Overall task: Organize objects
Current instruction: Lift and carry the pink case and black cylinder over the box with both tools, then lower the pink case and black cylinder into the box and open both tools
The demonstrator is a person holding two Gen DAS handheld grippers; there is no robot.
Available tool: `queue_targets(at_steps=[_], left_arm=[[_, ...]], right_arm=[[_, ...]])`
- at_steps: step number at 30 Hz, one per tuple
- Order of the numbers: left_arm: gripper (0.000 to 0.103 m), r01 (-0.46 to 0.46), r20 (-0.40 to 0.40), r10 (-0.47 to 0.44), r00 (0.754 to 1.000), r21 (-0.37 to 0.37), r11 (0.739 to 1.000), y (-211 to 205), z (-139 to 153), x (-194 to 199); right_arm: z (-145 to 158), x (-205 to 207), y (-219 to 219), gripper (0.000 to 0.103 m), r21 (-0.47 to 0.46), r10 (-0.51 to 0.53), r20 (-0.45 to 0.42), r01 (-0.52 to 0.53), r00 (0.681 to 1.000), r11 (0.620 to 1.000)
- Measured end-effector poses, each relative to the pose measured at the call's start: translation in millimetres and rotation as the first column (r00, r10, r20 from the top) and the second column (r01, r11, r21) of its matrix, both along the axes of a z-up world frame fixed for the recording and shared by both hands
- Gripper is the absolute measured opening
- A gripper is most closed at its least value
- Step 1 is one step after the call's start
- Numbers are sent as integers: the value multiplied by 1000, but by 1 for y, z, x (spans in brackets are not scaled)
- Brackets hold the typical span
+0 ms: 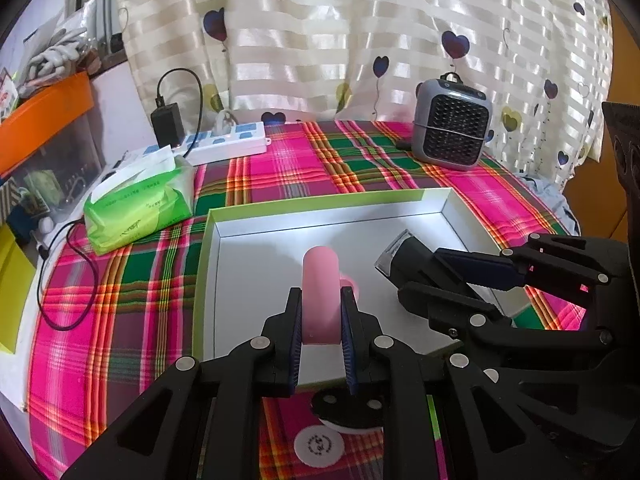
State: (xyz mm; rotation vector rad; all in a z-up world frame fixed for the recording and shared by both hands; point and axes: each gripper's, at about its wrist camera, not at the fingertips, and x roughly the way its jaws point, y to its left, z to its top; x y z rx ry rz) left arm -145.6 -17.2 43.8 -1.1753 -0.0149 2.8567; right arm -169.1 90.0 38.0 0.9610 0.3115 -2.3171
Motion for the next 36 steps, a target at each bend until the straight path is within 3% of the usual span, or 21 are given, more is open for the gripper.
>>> queue_targets(at_steps=[14,26,36], left_arm=[[16,-15,24,15,1000,6,1000,-8,-15,-15],[16,-22,72,22,997,-2,1000,-8,-32,-26],[16,-22,98,18,995,44,999,-15,-37,-30]], right_arm=[[-20,-21,-9,29,-1,-10,60,10,998,1000],[-24,-26,-12,29,45,-29,44,27,999,999],[-25,-29,-16,29,58,-14,58,11,998,998]])
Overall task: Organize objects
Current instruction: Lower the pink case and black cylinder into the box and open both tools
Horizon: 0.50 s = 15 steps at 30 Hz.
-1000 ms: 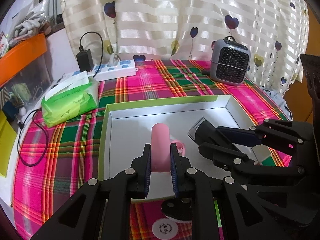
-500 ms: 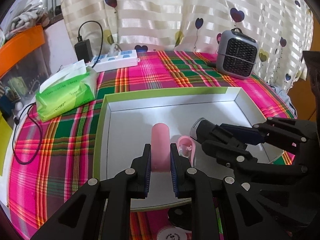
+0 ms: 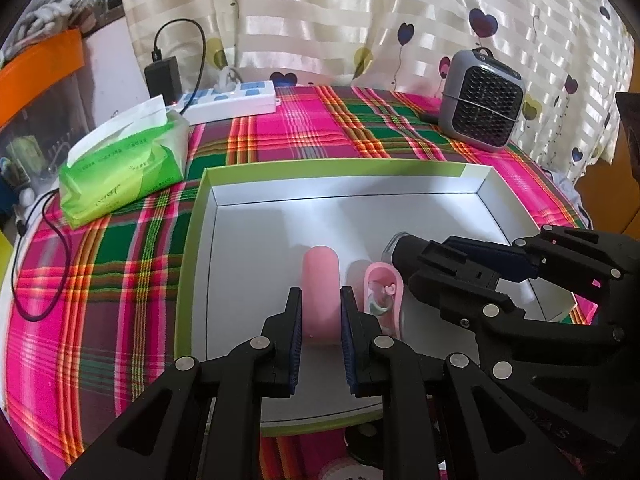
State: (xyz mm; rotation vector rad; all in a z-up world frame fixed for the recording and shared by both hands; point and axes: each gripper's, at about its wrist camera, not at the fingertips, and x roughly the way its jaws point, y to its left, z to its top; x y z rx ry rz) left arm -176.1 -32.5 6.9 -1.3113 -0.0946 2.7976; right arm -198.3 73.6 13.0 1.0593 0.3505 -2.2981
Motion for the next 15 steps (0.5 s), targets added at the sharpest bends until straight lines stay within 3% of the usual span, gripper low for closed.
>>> queue_targets(at_steps=[15], left_arm=[[21,10,-15,-10,1000,44,999,-3,4,4]], right_arm=[[6,8,5,35,-6,15,-12,-15,1000,1000]])
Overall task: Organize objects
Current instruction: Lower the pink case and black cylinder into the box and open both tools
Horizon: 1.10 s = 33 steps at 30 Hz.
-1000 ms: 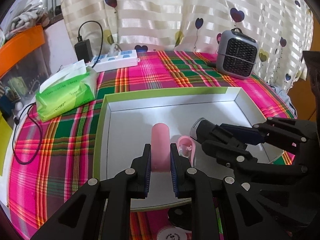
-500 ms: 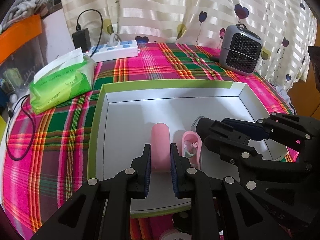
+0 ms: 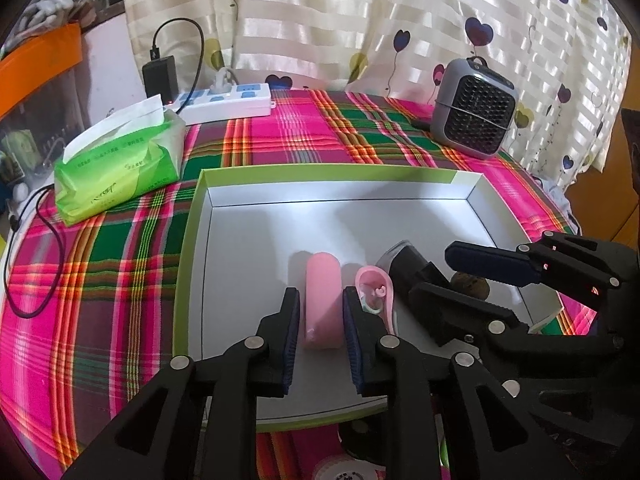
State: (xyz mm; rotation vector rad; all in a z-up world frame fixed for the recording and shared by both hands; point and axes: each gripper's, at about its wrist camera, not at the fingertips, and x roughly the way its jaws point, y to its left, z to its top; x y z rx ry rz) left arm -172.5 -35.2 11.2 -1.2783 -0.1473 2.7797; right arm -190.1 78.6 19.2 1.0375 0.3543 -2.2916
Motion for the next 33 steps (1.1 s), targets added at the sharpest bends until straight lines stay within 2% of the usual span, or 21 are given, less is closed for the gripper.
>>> queue_targets(at_steps=[8,19,33], left_arm=[[21,-4,-21,4,1000,2,1000,0,6,7],[21,12,-74,-13,997,-11,1000,13,23,38],[21,32,-89,-35,995,-36,999,32,29,78]], right_arm=[[11,9,13,35,-29,-22,-15,22,1000,999],[25,39,32,35,-83,-28,-39,25,999,996],[25,74,47,35,-125,-25,-31,21,999,992]])
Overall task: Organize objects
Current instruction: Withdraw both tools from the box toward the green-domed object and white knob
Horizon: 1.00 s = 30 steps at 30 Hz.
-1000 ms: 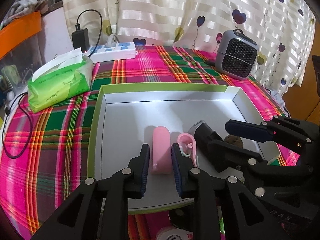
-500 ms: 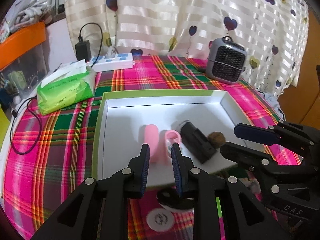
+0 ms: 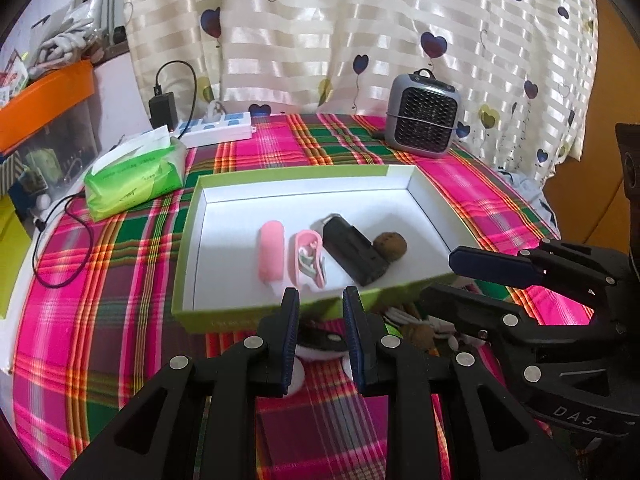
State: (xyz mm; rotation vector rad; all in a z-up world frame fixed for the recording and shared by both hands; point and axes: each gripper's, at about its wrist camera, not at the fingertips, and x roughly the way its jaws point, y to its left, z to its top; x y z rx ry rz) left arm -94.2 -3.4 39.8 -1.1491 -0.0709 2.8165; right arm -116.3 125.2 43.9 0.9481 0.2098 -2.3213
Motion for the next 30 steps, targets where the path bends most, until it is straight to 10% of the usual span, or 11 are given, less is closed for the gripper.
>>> queue_targets(at_steps=[30], left_arm=[[21,51,12,-52,999,48,998,9,-12,28]], right_arm=[[-16,22,15,35,-28,-16,39,17,999,999]])
